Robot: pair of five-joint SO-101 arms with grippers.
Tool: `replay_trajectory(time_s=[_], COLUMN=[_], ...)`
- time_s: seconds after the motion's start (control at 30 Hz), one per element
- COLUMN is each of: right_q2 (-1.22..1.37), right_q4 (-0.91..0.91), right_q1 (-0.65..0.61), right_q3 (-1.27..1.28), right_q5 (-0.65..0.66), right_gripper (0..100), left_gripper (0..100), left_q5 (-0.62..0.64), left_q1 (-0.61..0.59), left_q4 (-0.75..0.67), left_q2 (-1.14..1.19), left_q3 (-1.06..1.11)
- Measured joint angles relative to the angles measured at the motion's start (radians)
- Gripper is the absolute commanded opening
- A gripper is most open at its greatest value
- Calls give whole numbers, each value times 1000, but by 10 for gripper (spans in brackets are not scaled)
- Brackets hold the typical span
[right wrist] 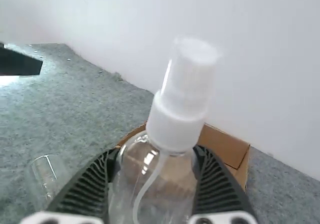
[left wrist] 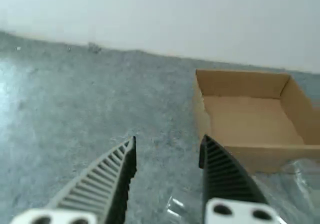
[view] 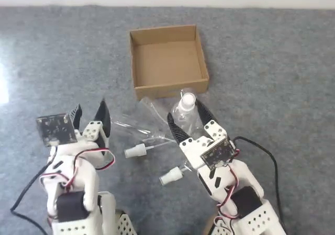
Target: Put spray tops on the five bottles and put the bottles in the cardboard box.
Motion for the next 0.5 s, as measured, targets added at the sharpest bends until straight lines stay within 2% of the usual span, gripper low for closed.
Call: replay_trajectory(time_s=[0.17,0.5], right_q2=[0,-2], right_q4=[-28,-80], right_q1=[-46,-43], right_q3=[0,-6], right_q5=[0,-6], right_gripper=[7,7], left_gripper=[188,188], left_q5=[0,-11], left_q1=[-61,-77], left_q4=[-14,-209], left_q2=[0,11], left_q3=[54,189])
